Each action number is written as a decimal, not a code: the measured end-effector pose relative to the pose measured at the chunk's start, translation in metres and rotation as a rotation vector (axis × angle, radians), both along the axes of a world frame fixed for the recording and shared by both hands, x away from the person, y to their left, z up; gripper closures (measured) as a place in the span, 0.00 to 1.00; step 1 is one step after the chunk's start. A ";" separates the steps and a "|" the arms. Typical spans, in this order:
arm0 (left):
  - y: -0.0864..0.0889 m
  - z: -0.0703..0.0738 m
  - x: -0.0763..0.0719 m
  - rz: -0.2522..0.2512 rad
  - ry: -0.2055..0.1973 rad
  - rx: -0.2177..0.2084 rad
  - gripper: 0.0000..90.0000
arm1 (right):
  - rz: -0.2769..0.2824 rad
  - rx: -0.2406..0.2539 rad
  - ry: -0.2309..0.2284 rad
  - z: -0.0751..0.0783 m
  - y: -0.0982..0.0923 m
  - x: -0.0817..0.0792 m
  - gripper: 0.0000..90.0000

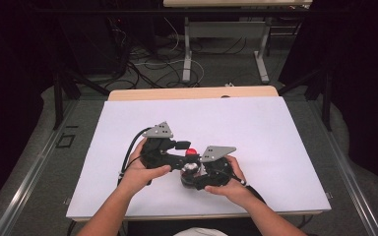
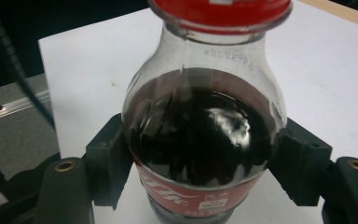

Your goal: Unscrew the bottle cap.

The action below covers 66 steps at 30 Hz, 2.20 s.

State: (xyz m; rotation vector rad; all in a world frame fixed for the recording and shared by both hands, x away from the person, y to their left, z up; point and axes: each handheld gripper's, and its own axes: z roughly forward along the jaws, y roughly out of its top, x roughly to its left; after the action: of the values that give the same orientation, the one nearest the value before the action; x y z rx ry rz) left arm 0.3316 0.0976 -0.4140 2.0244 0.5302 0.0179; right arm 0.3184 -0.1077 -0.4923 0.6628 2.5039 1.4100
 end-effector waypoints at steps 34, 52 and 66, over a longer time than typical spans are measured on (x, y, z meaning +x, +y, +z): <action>-0.009 -0.002 -0.005 0.161 -0.015 -0.056 0.48 | -0.058 0.006 0.007 0.000 -0.003 0.001 0.33; -0.005 -0.006 0.002 0.043 -0.036 -0.040 0.62 | -0.022 0.013 0.003 0.000 -0.002 0.000 0.33; -0.015 -0.008 -0.002 0.088 -0.080 -0.028 0.68 | -0.040 0.021 0.016 -0.001 -0.001 0.000 0.33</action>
State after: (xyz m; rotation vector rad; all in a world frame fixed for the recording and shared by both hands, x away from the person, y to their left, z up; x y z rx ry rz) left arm 0.3292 0.0822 -0.4224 1.9633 0.5657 0.1440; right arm 0.3183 -0.1091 -0.4932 0.7275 2.4769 1.4247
